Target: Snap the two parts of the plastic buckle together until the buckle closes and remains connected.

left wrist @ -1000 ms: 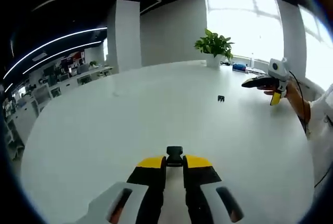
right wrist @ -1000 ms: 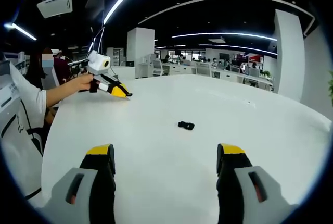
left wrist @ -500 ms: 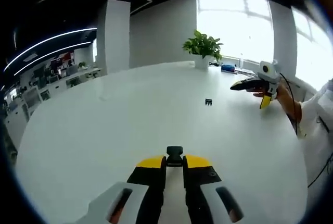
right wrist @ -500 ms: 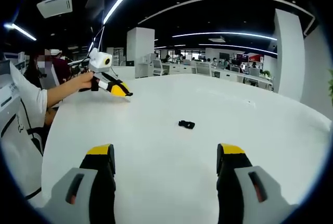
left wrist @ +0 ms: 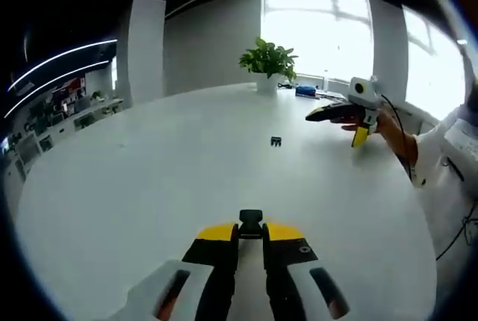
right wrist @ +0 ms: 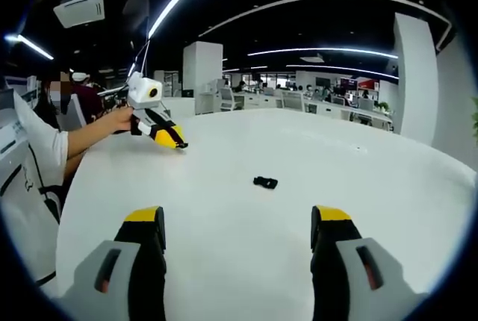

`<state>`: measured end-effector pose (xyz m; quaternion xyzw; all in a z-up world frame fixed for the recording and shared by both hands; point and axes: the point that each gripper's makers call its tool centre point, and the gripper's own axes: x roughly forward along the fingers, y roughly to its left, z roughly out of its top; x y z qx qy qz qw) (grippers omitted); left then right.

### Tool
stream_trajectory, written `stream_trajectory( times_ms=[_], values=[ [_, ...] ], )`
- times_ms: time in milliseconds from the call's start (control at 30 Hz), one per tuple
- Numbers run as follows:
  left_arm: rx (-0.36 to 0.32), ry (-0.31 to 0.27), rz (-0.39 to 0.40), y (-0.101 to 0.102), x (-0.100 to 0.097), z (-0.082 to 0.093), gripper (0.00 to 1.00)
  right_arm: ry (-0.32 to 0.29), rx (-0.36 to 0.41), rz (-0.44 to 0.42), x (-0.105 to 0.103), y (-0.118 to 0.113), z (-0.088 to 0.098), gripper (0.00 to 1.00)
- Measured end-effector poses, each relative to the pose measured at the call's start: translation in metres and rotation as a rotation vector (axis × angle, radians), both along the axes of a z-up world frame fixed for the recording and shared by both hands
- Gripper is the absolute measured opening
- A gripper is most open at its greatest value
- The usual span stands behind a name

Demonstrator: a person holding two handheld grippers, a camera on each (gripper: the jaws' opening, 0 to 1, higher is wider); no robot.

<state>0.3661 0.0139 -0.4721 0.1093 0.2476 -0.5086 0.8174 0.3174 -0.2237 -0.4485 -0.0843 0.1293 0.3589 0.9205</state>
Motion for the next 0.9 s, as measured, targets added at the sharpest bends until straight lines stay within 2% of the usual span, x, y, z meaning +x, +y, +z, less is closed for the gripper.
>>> stream_trajectory(
  times_ms=[500, 800, 900],
  values=[
    [-0.030, 0.005, -0.049, -0.011, -0.007, 0.003, 0.12, -0.024, 0.032, 0.035, 0.029, -0.004, 0.003, 0.79],
    [-0.034, 0.003, -0.064, -0.010, -0.009, 0.005, 0.12, -0.074, 0.062, 0.110, 0.053, -0.005, 0.013, 0.78],
    [-0.025, 0.005, -0.070, -0.010, -0.011, 0.003, 0.12, -0.091, 0.040, 0.110, 0.062, -0.007, 0.013, 0.78]
  ],
)
